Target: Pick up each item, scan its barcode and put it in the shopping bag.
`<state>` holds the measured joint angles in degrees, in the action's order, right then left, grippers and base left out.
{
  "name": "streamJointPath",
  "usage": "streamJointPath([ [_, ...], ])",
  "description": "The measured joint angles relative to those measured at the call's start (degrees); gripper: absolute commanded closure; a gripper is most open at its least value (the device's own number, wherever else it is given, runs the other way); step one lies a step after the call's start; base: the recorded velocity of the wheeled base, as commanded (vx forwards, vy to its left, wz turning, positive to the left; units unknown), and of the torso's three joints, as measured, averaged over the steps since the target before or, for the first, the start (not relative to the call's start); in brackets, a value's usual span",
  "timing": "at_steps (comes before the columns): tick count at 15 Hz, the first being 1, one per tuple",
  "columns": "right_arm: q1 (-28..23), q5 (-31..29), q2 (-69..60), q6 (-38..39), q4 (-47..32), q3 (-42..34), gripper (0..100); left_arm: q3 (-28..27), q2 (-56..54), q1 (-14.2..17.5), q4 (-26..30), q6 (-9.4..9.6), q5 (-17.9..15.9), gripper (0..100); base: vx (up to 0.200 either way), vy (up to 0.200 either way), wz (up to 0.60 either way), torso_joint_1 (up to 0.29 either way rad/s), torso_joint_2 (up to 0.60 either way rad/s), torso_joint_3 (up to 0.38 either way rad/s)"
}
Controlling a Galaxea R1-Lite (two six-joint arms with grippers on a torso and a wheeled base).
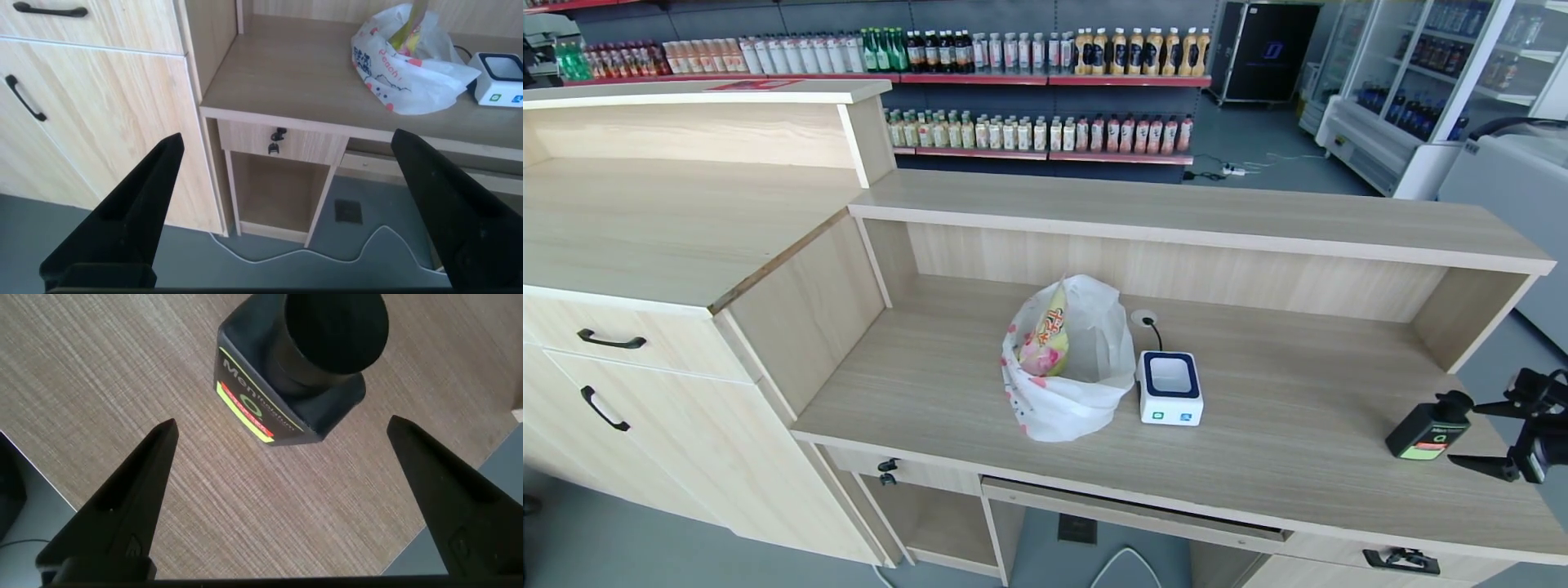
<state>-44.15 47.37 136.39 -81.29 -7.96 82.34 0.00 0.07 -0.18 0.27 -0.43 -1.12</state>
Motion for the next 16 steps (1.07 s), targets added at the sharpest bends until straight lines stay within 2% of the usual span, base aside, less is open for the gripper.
streamJointPath([
  [2,0.67,0.00,0.27,-0.06,0.00,0.00,0,0.00,0.00,-0.02,0.00,0.00,-0.02,0,0.000,0.000,0.00,0.000,0.00,0.000],
  [3,0.83,0.00,0.46,-0.09,0.00,-0.01,100,0.00,0.00,-0.02,0.00,0.00,-0.02,0,0.000,0.000,0.00,0.000,0.00,0.000],
  [15,1.68,-0.09,0.83,-1.65,0.99,-0.83,100,0.00,0.00,0.00,0.00,0.00,0.00,0,0.000,0.000,0.00,0.000,0.00,0.000],
  [16,1.46,-0.07,0.41,-2.55,1.10,-1.16,0,0.00,0.00,0.00,0.00,0.00,0.00,0,0.000,0.000,0.00,0.000,0.00,0.000],
])
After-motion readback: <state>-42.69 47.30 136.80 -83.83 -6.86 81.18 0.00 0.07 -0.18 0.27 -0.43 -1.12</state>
